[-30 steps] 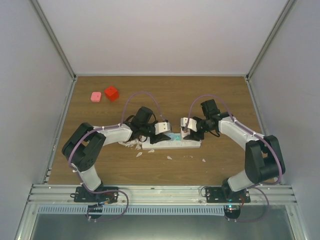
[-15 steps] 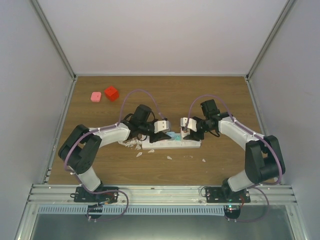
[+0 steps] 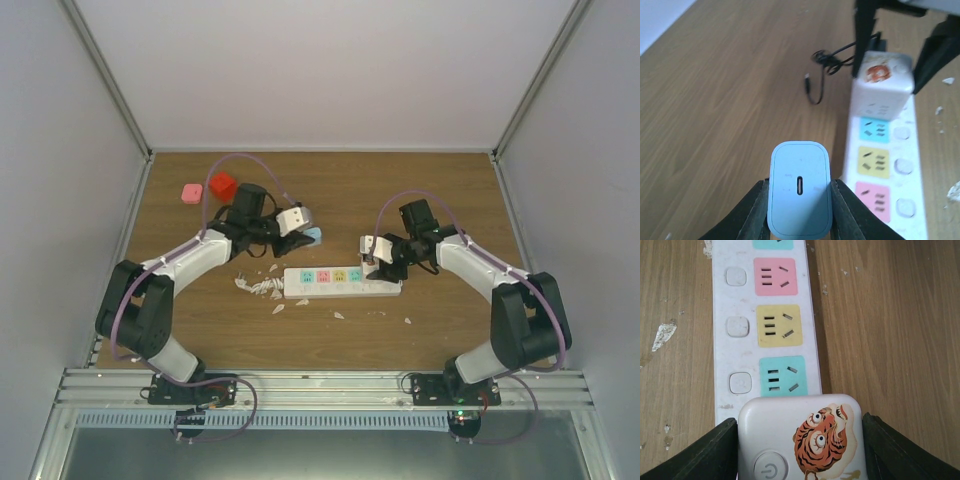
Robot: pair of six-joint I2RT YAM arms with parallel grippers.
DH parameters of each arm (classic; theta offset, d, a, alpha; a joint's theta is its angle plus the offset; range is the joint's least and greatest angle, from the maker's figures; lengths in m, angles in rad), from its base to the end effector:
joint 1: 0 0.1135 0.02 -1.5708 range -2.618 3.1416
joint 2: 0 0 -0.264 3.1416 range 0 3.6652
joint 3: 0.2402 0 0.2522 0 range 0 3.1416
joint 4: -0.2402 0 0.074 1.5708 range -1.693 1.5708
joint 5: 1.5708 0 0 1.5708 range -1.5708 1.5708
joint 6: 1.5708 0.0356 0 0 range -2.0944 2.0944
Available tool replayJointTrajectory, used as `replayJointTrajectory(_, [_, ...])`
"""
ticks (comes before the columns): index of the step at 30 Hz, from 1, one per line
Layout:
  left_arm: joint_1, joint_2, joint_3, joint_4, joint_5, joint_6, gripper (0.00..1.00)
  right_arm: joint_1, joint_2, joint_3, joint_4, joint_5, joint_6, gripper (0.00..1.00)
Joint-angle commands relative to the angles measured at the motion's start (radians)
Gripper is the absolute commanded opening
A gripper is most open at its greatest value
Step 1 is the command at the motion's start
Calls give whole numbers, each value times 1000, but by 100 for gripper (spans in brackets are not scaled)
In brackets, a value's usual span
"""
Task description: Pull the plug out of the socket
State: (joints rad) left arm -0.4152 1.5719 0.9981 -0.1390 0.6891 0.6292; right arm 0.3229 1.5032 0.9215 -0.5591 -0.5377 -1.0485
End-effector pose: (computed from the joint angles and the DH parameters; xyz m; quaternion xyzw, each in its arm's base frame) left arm 0.2977 -0.1560 0.2286 0.5487 0.6718 -0.2636 0.4221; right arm 0.2630 0.1072 0.1974 -0.6403 0.6931 0.1696 0.2844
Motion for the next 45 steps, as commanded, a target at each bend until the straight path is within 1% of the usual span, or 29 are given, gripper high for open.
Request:
replayJointTrajectory(1, [72, -48, 30, -34, -16, 0, 26, 26, 0, -27, 34, 57, 34, 65])
replayJointTrajectory(7, [193, -70, 34, -72, -73, 10, 26, 41, -11, -25, 47, 53, 47, 70])
replayJointTrajectory(12, [319, -60, 44, -118, -145, 69, 26, 46, -26, -21, 55, 43, 64, 74])
replayJointTrajectory(19, [480, -35, 67, -145, -200, 148, 26, 47, -53, -16, 72, 25, 84, 78])
replayJointTrajectory(25, [549, 11, 96, -124, -307, 175, 27, 47, -79, -9, 74, -10, 98, 82])
replayJointTrajectory(29, [590, 53, 110, -90, -381, 209, 27, 47, -85, -8, 76, -16, 103, 87])
replayJointTrajectory(39, [618, 124, 114, -1, -524, 297, 27, 47, -104, -6, 79, -38, 111, 94])
replayJointTrajectory(45, [621, 173, 113, 68, -612, 348, 27, 47, -114, -6, 80, -51, 114, 95])
